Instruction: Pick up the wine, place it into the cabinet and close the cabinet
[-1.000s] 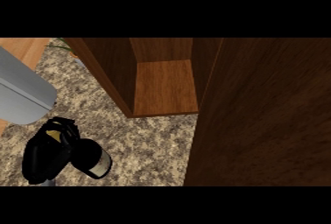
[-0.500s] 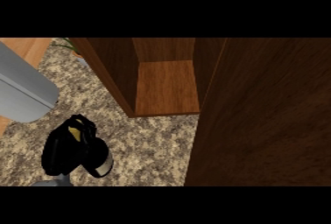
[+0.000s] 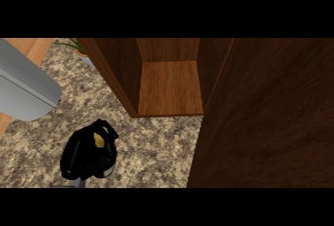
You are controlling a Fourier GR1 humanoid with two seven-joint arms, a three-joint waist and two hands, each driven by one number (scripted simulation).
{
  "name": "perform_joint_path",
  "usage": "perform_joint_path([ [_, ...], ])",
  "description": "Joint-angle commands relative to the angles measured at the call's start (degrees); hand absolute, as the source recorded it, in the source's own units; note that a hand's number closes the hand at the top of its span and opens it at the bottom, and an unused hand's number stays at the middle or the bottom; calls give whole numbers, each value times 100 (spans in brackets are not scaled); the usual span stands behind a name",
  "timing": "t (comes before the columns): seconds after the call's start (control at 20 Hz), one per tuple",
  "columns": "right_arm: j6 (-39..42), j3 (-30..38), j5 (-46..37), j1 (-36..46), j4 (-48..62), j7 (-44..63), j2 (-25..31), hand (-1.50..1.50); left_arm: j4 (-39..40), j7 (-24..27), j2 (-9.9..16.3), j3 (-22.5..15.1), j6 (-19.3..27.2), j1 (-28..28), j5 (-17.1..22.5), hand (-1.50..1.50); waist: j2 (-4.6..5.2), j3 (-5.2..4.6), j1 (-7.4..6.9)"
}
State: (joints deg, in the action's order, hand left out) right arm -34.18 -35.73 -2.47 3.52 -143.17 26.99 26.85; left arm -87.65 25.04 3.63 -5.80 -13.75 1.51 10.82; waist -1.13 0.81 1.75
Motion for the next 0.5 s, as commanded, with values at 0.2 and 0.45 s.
perform_joint_path([
  [0.2, -149, -281, -534, -623, -1261, 333, 357, -150, 300, -465, -349, -558, 936, 14, -409, 150, 70, -87, -7],
  [0.45, -133, -395, -439, -1075, -986, -353, 380, -150, 484, -605, -350, -864, 1875, -666, -346, 150, 93, -80, -34],
])
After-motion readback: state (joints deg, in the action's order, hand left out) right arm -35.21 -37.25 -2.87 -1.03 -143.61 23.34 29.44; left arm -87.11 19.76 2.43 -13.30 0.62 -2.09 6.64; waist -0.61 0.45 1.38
